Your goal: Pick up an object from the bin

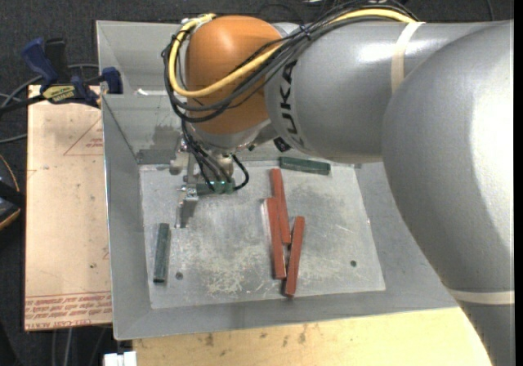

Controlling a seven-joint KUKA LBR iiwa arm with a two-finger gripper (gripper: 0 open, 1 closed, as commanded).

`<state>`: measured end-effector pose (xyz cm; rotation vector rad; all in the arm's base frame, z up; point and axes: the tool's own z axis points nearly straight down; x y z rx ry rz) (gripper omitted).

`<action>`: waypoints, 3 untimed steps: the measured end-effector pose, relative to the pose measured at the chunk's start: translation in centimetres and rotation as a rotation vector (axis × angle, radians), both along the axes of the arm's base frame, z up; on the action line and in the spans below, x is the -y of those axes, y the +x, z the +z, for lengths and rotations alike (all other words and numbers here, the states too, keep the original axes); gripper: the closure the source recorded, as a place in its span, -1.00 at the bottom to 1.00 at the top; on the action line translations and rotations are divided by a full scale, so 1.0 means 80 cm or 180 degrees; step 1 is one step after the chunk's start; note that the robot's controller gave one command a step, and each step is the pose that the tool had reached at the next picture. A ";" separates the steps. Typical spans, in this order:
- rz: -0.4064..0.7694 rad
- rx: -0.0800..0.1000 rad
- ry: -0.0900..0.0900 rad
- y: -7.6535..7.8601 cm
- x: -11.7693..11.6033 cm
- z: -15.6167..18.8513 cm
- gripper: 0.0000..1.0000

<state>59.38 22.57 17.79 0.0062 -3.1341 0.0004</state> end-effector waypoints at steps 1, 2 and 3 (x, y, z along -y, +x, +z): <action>-0.0010 0.0026 0.0005 0.003 0.001 0.006 -1.00; 0.0233 0.0042 0.0010 0.000 0.002 -0.043 -1.00; 0.1199 0.0026 0.0009 -0.005 0.012 -0.091 -1.00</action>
Offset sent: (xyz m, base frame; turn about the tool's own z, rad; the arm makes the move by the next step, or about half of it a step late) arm -0.0074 -0.0059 -0.1079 -0.2011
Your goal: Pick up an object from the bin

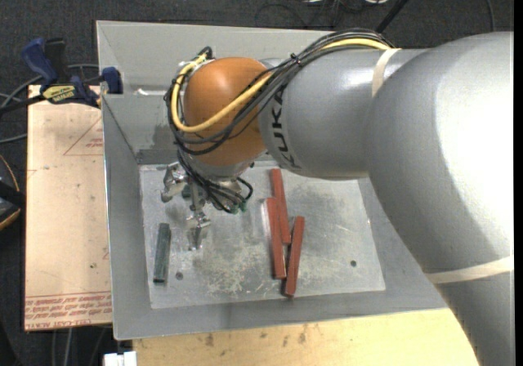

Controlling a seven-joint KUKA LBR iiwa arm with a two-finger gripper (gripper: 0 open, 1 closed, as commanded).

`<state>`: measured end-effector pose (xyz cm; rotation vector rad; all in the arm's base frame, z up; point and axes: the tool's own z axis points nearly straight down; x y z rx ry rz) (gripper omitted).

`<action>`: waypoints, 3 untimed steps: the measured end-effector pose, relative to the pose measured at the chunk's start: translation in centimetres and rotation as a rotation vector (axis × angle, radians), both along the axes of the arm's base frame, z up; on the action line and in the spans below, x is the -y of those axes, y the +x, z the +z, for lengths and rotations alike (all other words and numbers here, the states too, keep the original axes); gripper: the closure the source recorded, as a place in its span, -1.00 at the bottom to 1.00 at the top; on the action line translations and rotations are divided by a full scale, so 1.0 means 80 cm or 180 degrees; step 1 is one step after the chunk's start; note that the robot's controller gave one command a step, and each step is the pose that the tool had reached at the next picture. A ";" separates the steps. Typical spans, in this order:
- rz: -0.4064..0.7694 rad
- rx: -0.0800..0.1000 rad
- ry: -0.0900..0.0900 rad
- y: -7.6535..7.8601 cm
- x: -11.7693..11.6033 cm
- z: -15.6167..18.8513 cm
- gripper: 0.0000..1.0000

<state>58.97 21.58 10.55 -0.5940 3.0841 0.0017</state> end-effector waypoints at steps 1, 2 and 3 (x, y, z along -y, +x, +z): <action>0.0258 0.0001 0.0001 -0.009 -0.002 -0.026 -1.00; 0.1219 0.0032 0.0013 0.042 -0.019 -0.035 1.00; 0.1218 0.0038 0.0015 0.041 -0.018 -0.037 -1.00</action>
Offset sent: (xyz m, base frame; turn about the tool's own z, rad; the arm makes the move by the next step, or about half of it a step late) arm 0.0295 0.0120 -0.0355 -0.3873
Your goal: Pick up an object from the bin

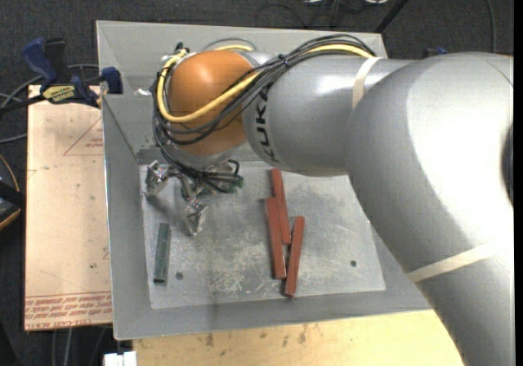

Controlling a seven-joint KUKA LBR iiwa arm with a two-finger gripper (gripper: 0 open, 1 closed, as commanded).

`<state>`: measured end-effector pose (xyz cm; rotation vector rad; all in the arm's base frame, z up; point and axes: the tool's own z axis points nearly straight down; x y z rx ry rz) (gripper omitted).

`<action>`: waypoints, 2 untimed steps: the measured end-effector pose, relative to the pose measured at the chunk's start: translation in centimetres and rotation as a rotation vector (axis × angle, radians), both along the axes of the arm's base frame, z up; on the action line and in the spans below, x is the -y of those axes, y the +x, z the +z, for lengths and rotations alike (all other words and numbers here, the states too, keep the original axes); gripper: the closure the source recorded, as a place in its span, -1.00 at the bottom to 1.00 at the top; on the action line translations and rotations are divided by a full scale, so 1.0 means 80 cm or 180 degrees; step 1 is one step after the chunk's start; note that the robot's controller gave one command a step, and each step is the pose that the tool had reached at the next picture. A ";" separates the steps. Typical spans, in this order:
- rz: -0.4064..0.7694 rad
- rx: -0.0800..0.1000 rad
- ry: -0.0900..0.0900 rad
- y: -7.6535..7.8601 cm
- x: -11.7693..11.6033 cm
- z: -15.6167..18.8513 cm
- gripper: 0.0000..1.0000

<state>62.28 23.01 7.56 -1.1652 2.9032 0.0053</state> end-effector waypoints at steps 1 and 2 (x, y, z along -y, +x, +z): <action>0.0000 0.0000 0.0000 0.000 0.000 0.000 -1.00; 0.1256 -0.0010 -0.0020 -0.025 -0.022 0.003 1.00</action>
Offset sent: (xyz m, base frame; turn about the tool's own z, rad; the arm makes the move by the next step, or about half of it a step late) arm -0.0228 0.0157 -0.0023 -0.3999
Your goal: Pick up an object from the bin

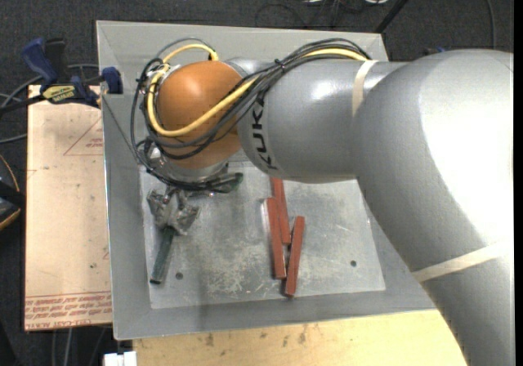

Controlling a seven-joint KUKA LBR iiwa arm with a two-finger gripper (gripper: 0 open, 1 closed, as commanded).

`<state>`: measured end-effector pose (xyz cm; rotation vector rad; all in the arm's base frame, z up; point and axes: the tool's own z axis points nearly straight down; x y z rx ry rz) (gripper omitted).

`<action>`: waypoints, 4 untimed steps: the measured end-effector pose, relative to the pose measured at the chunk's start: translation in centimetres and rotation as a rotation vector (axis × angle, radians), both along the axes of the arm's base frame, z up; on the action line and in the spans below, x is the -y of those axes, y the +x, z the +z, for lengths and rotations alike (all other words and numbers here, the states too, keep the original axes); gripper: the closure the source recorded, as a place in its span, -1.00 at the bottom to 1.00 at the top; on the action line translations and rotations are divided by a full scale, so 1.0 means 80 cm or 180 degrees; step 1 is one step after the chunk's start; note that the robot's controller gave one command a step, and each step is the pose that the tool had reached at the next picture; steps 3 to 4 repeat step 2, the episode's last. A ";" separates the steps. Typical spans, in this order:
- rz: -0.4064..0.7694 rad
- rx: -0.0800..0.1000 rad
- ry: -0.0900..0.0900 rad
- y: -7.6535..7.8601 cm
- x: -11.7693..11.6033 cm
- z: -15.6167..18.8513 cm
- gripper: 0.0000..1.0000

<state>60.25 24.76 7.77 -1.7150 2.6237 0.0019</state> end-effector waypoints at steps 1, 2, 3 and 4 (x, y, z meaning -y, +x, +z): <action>0.0001 0.0000 0.0001 0.000 0.000 0.000 1.00; -0.0260 0.0018 0.0001 0.024 0.051 0.225 1.00; -0.0260 0.0018 0.0001 0.024 0.051 0.225 1.00; -0.0260 0.0018 0.0001 0.024 0.051 0.225 1.00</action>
Offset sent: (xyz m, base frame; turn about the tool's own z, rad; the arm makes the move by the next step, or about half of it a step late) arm 0.0165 -0.0408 0.1752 0.0765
